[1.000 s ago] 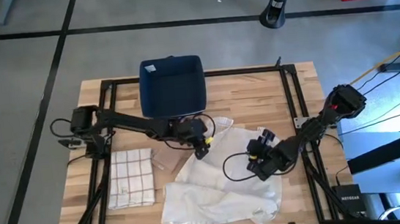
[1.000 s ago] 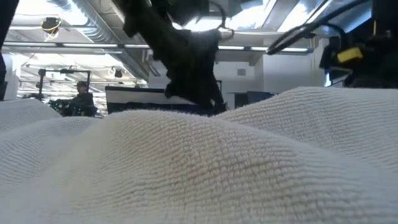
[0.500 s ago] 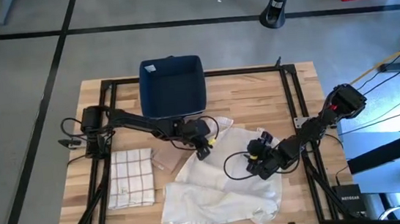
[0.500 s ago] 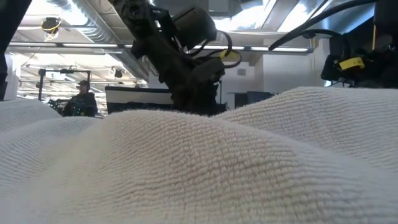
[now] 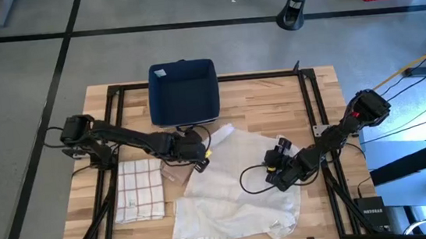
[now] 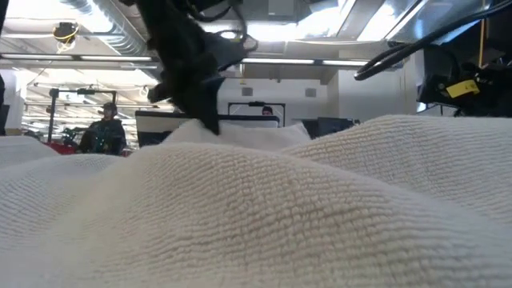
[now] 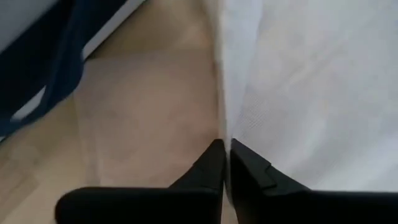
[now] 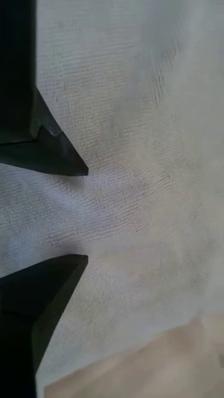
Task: Fold towel
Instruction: Fold the right white patterned towel
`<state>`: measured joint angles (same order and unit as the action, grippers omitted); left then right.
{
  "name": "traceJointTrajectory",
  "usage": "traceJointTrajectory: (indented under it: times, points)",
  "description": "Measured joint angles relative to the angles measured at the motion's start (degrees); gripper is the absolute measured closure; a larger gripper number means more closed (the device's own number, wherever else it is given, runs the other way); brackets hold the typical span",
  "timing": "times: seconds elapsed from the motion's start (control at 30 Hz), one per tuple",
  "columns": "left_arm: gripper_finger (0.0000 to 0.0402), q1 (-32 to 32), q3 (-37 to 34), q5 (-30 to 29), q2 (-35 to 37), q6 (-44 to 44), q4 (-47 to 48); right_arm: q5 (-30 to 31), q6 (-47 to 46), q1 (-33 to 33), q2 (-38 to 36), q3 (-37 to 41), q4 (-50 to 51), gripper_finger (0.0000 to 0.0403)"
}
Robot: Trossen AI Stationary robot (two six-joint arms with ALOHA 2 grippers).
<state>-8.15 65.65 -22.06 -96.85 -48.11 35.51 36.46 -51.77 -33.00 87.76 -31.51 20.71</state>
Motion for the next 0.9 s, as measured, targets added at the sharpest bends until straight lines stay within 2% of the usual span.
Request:
traceJointTrajectory:
  times: [0.13, 0.3, 0.5, 0.6, 0.7, 0.9]
  points:
    - [0.038, -0.14, -2.02, -0.04, -0.61, -0.06, -1.53, 2.3, 1.29, 0.38, 0.1, 0.12, 0.77, 0.0183]
    - [0.0357, 2.16, -2.69, 1.04, -1.41, 1.93, -0.85, 1.19, 0.75, 2.02, -0.05, 1.01, 0.2, 0.0183]
    - [0.0303, 7.07, 0.27, 13.05, -0.15, 8.39, -0.88, -0.24, -2.36, 2.31, -0.05, 2.01, -0.17, 0.0183]
    - [0.0289, 7.36, 2.14, 13.33, 0.78, 13.63, -6.51, 0.14, -2.34, 2.3, -0.04, 2.05, -1.33, 0.0183]
    - [0.0284, 7.29, 2.23, 13.6, 0.69, 20.57, -16.05, 0.8, -1.99, 2.28, 0.03, 2.13, -3.73, 0.0183]
    - [0.0289, 6.54, 2.27, 13.81, -4.19, 30.77, -27.48, 1.39, -1.45, 2.28, 0.1, 2.16, -4.61, 0.0183]
